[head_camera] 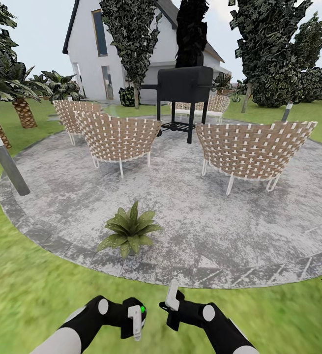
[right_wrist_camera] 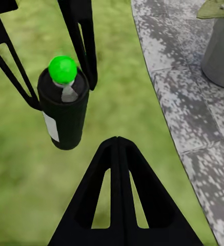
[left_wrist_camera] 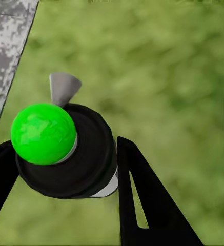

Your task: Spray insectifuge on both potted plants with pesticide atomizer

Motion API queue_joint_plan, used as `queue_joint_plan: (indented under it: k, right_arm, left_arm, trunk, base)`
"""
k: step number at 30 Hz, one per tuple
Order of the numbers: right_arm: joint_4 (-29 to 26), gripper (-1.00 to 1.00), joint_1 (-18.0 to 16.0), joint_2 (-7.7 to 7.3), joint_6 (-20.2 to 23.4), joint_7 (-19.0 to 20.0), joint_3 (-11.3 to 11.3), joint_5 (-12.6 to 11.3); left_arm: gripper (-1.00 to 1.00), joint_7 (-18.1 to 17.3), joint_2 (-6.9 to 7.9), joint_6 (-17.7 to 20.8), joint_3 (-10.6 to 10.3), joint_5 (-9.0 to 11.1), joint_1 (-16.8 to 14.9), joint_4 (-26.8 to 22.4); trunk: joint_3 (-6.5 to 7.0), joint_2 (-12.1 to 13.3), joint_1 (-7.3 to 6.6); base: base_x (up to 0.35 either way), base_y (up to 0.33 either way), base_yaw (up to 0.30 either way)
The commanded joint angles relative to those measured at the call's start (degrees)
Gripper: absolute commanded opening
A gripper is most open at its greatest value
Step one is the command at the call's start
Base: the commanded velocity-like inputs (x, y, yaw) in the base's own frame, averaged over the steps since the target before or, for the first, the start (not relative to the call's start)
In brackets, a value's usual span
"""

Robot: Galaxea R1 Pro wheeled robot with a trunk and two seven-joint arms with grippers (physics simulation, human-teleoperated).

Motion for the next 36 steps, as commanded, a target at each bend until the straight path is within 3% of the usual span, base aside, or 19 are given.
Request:
queue_joint_plan:
  k: [1,15,36]
  right_arm:
    - [-0.06,-1.0,-0.03,0.06,-0.25,0.26,-0.33,0.41]
    - [-0.06,-1.0,-0.01,0.06,-0.25,0.26,-0.33,0.41]
    - [-0.06,-1.0,-0.01,0.06,-0.25,0.26,-0.33,0.36]
  left_arm:
    - [-1.0,-0.01,-0.05,-0.16,-0.07,-0.04,-0.01,-0.01]
    - [-1.0,0.15,-2.27,0.06,-0.07,0.52,-0.26,-1.16]
    - [-1.0,1.03,-3.94,0.19,-0.06,0.52,-0.28,-1.26]
  trunk:
    - [-0.05,-0.02,-0.01]
    - [-0.05,-0.02,-0.01]
    - [-0.05,-0.02,-0.01]
  base:
    - [0.0,0.0,0.0]
    - [0.0,0.0,0.0]
    - [0.0,0.0,0.0]
